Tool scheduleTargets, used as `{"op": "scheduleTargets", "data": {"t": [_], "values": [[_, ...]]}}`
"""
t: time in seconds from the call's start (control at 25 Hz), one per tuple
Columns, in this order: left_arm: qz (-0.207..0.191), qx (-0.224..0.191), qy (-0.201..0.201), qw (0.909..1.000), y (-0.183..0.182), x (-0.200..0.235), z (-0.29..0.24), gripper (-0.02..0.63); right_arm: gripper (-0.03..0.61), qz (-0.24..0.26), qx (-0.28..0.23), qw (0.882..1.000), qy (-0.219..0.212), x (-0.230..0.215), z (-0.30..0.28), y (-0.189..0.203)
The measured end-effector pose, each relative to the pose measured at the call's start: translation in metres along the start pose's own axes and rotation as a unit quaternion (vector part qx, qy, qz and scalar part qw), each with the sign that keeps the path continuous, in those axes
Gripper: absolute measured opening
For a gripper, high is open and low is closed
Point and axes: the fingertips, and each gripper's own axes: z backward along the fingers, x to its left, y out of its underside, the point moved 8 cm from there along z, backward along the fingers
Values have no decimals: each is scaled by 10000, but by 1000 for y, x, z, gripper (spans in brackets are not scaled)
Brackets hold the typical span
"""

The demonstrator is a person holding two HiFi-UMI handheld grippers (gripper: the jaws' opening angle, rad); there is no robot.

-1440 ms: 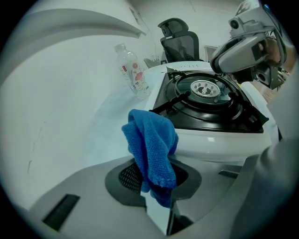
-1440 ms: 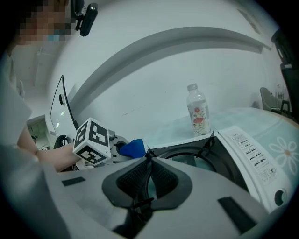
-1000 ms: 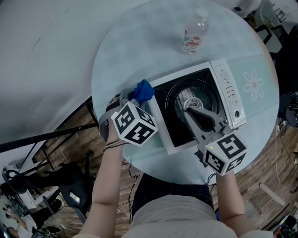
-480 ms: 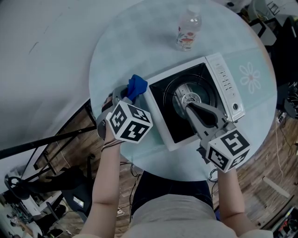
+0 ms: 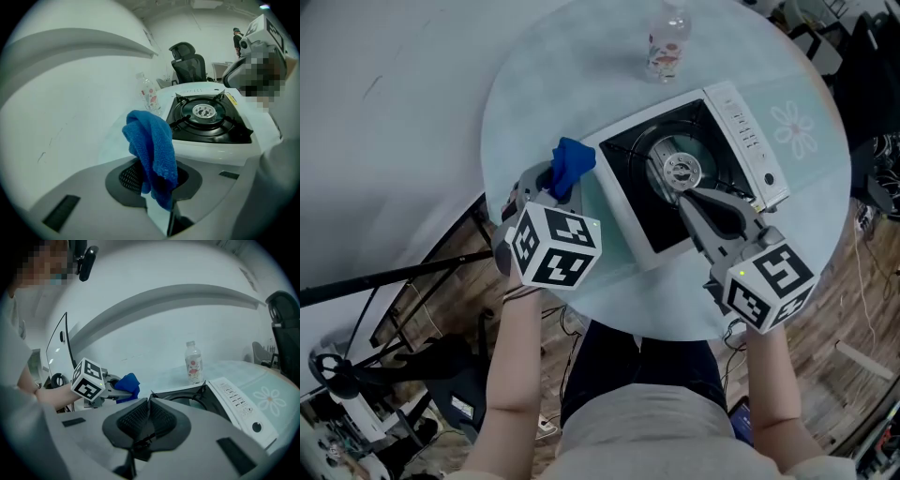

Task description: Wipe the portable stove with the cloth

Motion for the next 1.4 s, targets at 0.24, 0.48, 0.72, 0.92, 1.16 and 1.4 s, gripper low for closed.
{"op": "scheduleTargets", "data": {"t": [0.24, 0.48, 0.72, 0.92, 1.16, 1.4], "values": [[184, -642, 159, 9976, -4, -16, 46, 91, 25, 1, -414, 9991, 134, 26, 31, 1], [480, -1477, 666, 9856, -10, -39, 94, 91, 23, 187, -581, 9981, 67, 58, 59, -1], [853, -2139, 1221, 9654, -2, -59, 135, 91, 21, 233, -769, 9965, -238, 91, 85, -2], [1068, -2448, 1711, 9484, 11, -70, 164, 91, 21, 486, -859, 9939, -484, 114, 105, -6], [1257, -2658, 2072, 9331, 40, -82, 189, 91, 21, 1023, -834, 9898, -540, 140, 116, -5], [1249, -2897, 2272, 9213, 61, -95, 212, 91, 21, 1218, -643, 9890, -541, 165, 122, 7]]}}
